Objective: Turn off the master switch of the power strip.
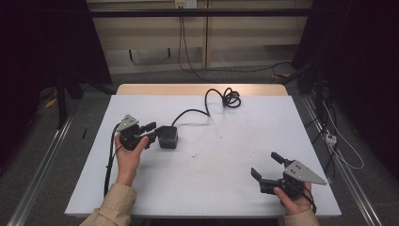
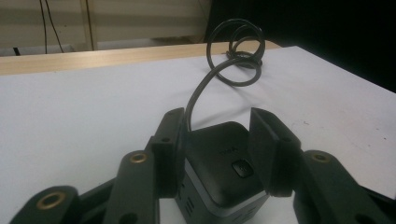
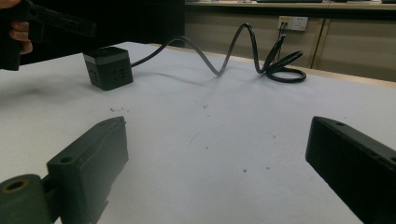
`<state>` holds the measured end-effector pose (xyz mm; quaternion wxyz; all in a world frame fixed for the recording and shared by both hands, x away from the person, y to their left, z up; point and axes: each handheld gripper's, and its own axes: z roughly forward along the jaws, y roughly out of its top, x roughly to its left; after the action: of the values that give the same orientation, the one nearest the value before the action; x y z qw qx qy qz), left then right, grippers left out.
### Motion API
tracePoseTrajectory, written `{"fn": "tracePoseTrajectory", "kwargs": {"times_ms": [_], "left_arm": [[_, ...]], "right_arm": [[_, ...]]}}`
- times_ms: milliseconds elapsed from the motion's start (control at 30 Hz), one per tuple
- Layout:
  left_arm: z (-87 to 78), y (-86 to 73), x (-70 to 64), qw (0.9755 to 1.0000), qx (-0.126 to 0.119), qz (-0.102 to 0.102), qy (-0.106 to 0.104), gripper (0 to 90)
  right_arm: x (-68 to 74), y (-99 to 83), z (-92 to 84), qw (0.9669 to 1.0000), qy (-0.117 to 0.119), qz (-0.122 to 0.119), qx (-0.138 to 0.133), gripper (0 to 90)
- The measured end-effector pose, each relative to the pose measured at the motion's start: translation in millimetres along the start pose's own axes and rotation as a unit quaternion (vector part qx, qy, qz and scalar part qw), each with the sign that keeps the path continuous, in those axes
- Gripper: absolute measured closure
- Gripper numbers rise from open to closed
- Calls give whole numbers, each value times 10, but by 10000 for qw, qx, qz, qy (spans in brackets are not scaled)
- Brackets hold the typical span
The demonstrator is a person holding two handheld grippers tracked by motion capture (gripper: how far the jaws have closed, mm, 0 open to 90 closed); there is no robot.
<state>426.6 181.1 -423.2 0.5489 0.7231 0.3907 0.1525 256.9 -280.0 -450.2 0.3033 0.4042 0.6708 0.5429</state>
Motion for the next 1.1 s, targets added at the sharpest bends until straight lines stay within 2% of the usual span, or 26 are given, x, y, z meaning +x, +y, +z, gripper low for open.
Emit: {"fn": "tracePoseTrajectory", "kwargs": {"times_ms": [300,367,467,500,567,667,767,1100], "left_arm": [[3,12,7,9999,70,-7,-87,719],[6,31,-7,9998,150,87,-58,725],[14,65,-37,9996,189,180,-123,736],[25,74,-58,9997,136,126,-128,739],[30,91,-61,9995,190,209,-157,755],[46,95,-66,9996,182,153,-178,763],[47,92,-51,9993,260,181,-183,775],[39,112,-45,9993,272,166,-206,804]], "right_arm": [[-4,1,-1,10000,-5,-3,-8,53],[-4,1,-1,10000,-3,-9,-11,53],[-4,2,-1,10000,-2,-13,-14,53],[-3,3,-1,10000,-6,-13,-10,53],[-4,2,0,10000,-2,-14,-13,53],[-4,1,-1,10000,-1,-13,-10,53],[-5,2,-2,10000,-1,-13,-14,53],[-1,3,0,10000,-3,-23,0,53]]}}
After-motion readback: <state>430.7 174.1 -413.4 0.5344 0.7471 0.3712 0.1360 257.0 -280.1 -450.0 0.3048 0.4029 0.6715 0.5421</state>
